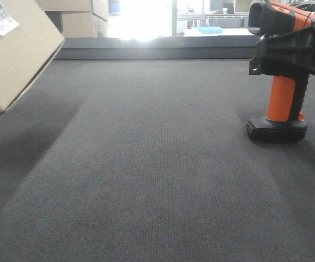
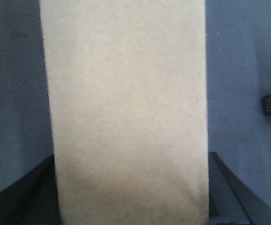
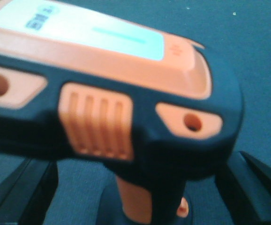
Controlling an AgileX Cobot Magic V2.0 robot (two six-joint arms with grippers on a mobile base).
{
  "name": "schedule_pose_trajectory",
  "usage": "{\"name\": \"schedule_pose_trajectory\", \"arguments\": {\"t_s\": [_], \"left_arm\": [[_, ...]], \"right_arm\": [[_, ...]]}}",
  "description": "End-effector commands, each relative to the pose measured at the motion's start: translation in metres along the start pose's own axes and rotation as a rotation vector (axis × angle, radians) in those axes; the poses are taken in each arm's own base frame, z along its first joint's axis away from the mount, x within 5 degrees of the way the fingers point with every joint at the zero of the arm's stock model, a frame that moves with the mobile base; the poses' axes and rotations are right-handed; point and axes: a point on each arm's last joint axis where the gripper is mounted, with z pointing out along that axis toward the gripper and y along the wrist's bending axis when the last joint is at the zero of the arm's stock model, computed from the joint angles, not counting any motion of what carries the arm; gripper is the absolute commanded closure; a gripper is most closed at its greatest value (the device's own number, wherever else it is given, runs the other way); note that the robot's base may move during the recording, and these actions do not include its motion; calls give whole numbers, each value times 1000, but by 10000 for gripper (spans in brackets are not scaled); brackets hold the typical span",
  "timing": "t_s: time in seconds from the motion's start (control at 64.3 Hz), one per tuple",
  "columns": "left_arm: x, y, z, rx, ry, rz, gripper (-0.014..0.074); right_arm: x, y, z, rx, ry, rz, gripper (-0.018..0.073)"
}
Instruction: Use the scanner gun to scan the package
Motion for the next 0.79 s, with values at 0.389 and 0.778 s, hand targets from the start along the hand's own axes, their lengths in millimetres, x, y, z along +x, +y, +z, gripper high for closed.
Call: {"name": "schedule_pose_trajectory", "arguments": {"t_s": [0.389,0.778], "left_arm": [[3,33,0,-344,89,122,707],[-4,56,48,-328,228,88,707]], "right_arm": [[-18,2,-49,-177,-26,59,0],[-27,2,-66,-228,-71,50,0]]}}
